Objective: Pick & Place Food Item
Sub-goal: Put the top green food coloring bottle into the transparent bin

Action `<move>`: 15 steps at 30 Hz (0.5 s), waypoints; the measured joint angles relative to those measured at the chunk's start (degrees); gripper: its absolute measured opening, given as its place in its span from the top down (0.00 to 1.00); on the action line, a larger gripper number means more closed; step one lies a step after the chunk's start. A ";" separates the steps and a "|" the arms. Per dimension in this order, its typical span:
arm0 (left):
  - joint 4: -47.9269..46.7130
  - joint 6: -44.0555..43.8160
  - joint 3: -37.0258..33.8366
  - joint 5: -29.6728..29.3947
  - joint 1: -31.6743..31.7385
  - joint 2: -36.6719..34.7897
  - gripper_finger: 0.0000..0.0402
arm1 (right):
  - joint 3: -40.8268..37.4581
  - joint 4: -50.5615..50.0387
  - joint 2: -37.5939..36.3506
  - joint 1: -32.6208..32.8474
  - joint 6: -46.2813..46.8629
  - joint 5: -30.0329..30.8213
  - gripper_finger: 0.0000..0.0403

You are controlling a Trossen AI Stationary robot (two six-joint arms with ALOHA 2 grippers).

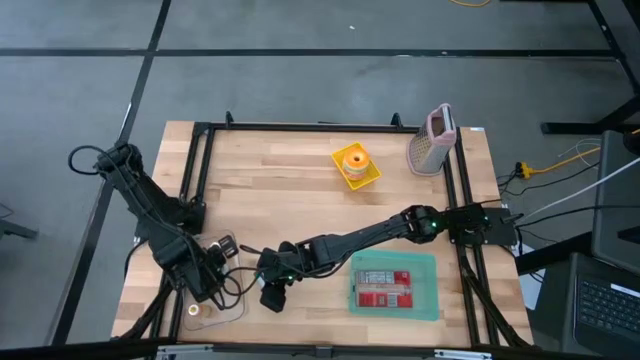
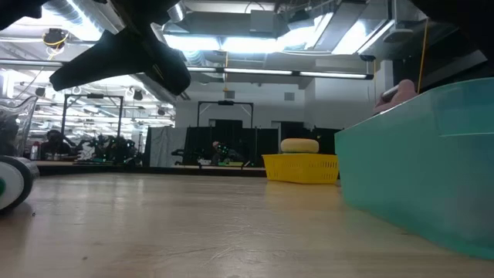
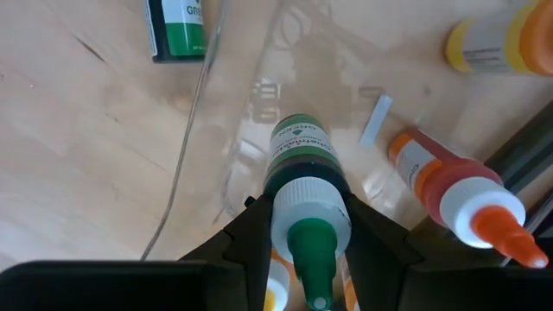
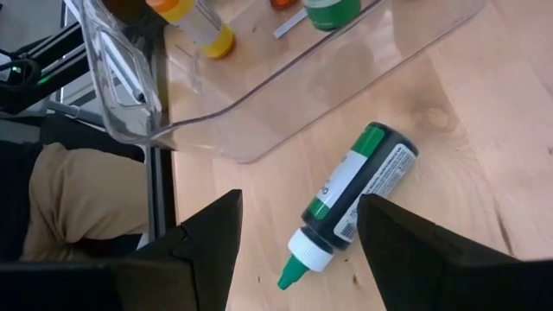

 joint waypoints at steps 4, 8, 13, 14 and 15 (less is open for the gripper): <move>0.32 -0.29 0.00 0.21 0.00 0.00 0.72 | 0.00 0.00 0.00 0.09 -0.05 0.80 0.44; 0.48 -0.29 0.00 1.00 0.33 0.02 0.72 | 0.00 0.00 0.00 0.27 -0.11 1.02 0.44; 0.79 0.12 0.00 1.46 1.09 0.24 0.72 | 0.00 0.06 0.01 0.55 0.03 1.30 0.44; 0.75 0.12 0.00 1.55 1.30 0.46 0.72 | 0.00 0.20 0.02 0.58 0.03 1.30 0.44; 0.78 0.13 0.00 1.87 1.40 0.74 0.72 | 0.00 0.37 0.02 0.64 0.04 1.30 0.44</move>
